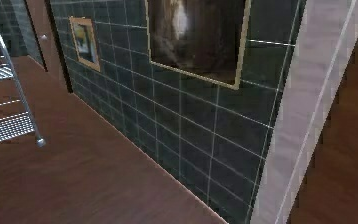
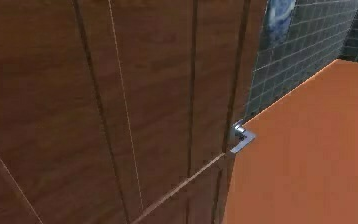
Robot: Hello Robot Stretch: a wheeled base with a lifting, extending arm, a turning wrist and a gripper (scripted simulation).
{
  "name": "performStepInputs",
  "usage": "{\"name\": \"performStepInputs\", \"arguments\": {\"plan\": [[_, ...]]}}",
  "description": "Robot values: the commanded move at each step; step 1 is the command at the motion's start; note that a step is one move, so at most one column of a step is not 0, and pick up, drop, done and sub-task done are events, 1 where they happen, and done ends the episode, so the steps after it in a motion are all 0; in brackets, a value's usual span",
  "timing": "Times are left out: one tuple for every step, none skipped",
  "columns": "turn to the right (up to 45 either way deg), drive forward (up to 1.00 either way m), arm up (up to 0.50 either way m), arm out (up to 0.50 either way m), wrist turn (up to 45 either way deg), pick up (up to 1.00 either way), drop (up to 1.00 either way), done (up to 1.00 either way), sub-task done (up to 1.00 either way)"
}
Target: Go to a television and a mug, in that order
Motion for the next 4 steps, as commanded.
{"name": "performStepInputs", "arguments": {"plan": [[-36.0, 0.0, 0.0, 0.0, 0.0, 0.0, 0.0, 0.0, 0.0], [0.0, 0.3, 0.0, 0.0, 0.0, 0.0, 0.0, 0.0, 0.0], [3.0, 0.0, 0.0, 0.0, 0.0, 0.0, 0.0, 0.0, 0.0], [0.0, 1.0, 0.0, 0.0, 0.0, 0.0, 0.0, 0.0, 0.0]]}}
